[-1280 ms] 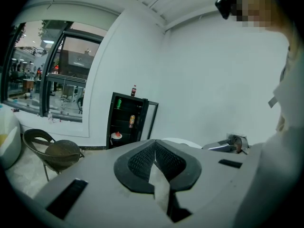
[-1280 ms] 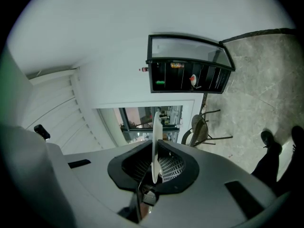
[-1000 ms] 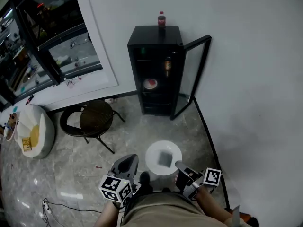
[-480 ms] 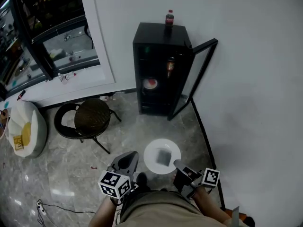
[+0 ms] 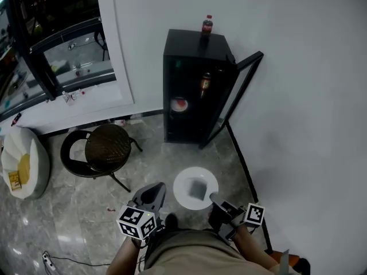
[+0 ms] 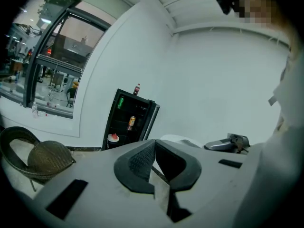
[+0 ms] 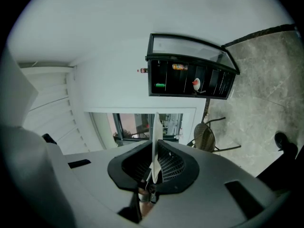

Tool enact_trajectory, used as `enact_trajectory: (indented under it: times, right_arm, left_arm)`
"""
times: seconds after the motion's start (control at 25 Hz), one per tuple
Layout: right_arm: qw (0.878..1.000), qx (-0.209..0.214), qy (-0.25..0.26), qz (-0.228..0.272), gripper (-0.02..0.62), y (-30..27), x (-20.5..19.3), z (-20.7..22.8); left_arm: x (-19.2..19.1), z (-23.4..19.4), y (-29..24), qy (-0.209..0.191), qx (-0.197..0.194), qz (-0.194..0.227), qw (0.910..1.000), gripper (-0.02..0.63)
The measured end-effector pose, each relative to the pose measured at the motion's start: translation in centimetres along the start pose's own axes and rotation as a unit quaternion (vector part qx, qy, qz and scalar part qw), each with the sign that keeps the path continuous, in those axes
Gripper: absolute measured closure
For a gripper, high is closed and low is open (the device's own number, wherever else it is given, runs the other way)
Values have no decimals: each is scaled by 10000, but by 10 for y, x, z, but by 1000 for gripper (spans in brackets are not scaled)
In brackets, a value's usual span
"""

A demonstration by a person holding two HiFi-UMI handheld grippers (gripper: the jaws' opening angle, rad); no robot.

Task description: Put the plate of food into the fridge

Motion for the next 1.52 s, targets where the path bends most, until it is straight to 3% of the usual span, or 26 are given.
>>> enact_trajectory:
  times: [0.36, 0.8, 1.52]
  right_arm:
    - [9999, 98, -100, 39, 560, -28, -23, -3]
    - [9998, 117, -156, -6, 560, -37, -27, 1]
    - [9997, 89, -202, -41, 560, -60, 38, 12]
  left_arm:
    - [8, -33, 5, 0, -101, -12, 9999, 595]
    - [5, -39, 8, 67, -75, -30, 9999, 595]
    - [9, -31, -62, -8, 3, -384, 9993, 595]
Point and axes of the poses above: the fingertips, and each gripper's own axes: y backward along the fingers, z to its right, x out of its top, the point moved 8 cm from there along y, backward along the fingers, and after that the axes turned 8 degrees about z, right-handed, at the moved point
